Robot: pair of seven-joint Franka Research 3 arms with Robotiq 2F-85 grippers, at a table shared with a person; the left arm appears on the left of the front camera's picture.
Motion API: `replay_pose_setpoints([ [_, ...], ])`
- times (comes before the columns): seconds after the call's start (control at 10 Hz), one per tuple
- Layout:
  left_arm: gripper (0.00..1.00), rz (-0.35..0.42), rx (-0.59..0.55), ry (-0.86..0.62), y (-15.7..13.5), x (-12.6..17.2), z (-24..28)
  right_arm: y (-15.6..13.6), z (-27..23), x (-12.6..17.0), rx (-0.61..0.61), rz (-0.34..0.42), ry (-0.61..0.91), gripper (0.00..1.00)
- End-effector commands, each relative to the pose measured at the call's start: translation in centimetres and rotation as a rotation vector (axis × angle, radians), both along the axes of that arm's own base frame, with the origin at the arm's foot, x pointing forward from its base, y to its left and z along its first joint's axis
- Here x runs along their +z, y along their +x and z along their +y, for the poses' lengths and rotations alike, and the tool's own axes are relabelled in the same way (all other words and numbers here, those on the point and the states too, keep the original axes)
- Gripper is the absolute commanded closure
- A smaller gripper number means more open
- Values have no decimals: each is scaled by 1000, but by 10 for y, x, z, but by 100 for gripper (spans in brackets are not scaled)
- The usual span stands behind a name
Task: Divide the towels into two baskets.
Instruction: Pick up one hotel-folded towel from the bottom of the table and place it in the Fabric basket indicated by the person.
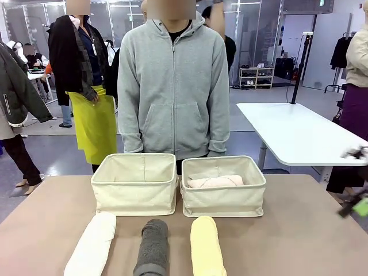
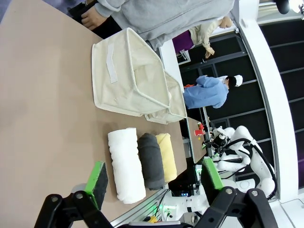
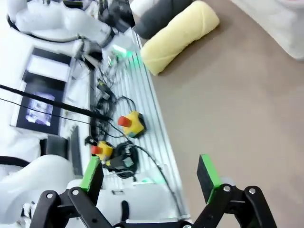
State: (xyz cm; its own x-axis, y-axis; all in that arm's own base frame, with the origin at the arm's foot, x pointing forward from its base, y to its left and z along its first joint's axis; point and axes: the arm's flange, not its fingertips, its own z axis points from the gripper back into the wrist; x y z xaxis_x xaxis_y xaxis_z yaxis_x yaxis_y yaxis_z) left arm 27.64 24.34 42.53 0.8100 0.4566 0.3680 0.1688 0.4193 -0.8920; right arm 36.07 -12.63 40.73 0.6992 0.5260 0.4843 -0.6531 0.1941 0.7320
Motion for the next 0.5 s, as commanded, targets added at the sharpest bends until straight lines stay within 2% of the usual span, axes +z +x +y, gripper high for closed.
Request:
replay_pose_setpoints([
  [0.0,0,-14,0,-11,-2,3,2,-26,-46,3,-182,84,95,0],
  [0.1,0,-14,0,-11,-2,3,2,-48,-74,-10,-289,220,130,0],
  [0.3,0,-14,0,-11,-2,3,2,-73,-104,-37,-436,329,231,0],
  [0.4,0,-14,0,-11,-2,3,2,-79,-113,-45,-462,328,261,0],
])
